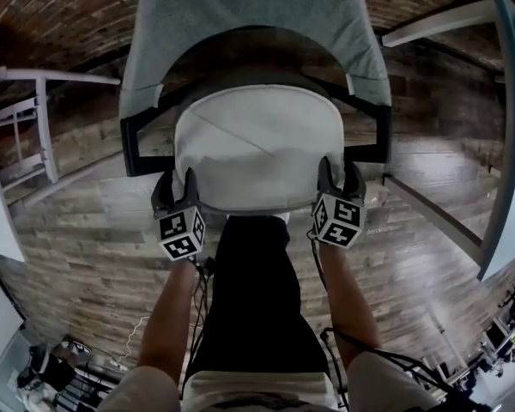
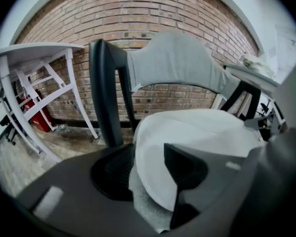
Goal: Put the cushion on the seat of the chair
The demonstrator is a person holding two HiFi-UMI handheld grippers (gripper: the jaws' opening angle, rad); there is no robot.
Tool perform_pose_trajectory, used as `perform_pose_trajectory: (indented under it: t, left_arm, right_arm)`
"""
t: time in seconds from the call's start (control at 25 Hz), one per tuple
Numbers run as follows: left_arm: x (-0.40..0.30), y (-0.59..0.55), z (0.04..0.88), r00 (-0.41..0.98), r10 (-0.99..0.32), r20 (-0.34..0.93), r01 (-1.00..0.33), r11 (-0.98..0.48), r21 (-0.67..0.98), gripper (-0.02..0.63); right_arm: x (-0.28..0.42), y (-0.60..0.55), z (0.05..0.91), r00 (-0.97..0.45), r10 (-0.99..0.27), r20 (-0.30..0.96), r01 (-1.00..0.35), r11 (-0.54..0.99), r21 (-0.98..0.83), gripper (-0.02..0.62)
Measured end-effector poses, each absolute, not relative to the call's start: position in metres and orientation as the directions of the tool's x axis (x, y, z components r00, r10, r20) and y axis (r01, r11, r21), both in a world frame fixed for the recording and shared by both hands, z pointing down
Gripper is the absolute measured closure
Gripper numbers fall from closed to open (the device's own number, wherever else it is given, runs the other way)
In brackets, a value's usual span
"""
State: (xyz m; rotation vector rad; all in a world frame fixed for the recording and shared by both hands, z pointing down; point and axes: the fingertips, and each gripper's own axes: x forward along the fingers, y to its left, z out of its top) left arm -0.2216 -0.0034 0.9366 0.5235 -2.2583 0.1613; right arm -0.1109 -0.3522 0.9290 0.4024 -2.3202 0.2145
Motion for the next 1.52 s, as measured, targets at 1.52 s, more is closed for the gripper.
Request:
perform_pose_trajectory:
  t: [1.52]
  left_arm:
    - [-0.198,-0.093,0.433,-0.701,-0.604,0.379,-0.618,0.780,0.099,0.494]
  right_arm:
    - [-0.131,-0.268,0.436,-0.931,0.032,0.365,-0.043,0.980,-0.196,0.463]
